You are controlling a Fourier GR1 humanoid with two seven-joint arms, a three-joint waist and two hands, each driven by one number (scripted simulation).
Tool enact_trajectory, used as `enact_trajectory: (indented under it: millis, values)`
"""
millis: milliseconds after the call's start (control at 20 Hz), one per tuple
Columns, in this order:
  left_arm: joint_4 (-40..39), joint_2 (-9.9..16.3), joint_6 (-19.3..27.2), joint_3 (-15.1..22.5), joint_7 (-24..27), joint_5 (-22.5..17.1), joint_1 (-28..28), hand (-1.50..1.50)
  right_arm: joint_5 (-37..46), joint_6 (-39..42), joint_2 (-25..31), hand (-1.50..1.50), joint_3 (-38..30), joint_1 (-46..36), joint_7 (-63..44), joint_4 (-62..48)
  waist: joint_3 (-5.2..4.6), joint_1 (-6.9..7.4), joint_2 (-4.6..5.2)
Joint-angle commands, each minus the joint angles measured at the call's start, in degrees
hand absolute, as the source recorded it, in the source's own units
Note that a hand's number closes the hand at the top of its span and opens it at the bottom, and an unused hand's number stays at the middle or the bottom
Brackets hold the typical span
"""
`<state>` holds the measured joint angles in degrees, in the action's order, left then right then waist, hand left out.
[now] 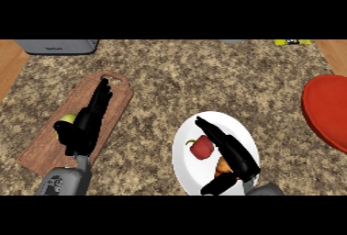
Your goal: Pick the bell pepper from the plate and place it in the bowl
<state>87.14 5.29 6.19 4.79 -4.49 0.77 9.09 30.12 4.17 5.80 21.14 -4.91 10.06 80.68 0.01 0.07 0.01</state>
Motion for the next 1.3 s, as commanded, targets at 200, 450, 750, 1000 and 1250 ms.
enact_trajectory:
  millis: [200, 450, 750, 1000, 1250]
  values:
    - [0.50, -1.09, -0.35, 0.70, 2.08, 1.98, -2.13, 0.00, 7.67, -6.72, -1.59, -1.50, -3.10, -6.52, 5.13, -14.79, 0.00, 0.13, 0.03]
    - [-0.81, -1.38, -1.92, -1.06, 0.72, 1.74, -0.10, 0.00, 8.00, -2.13, -4.27, -1.50, -2.62, -6.03, 3.56, -12.97, -0.01, -0.04, -0.01]
    - [2.99, -0.25, -2.26, -1.53, -1.83, 0.63, -0.35, 0.00, 15.98, -4.12, -1.70, 1.50, 3.06, -9.71, 8.56, -16.77, 0.00, 0.24, 0.02]
    - [2.71, 0.47, -3.85, -3.35, -0.74, -0.77, -2.08, 0.00, 13.75, -2.42, -1.26, 1.50, 2.18, -4.46, 12.42, -13.28, -0.01, -0.01, -0.03]
    - [2.60, -0.34, -0.93, -3.60, -1.26, 0.86, -1.22, 0.00, 1.91, 6.29, 9.44, 1.50, -6.59, 6.63, 14.00, -1.90, -0.09, -2.65, -0.51]
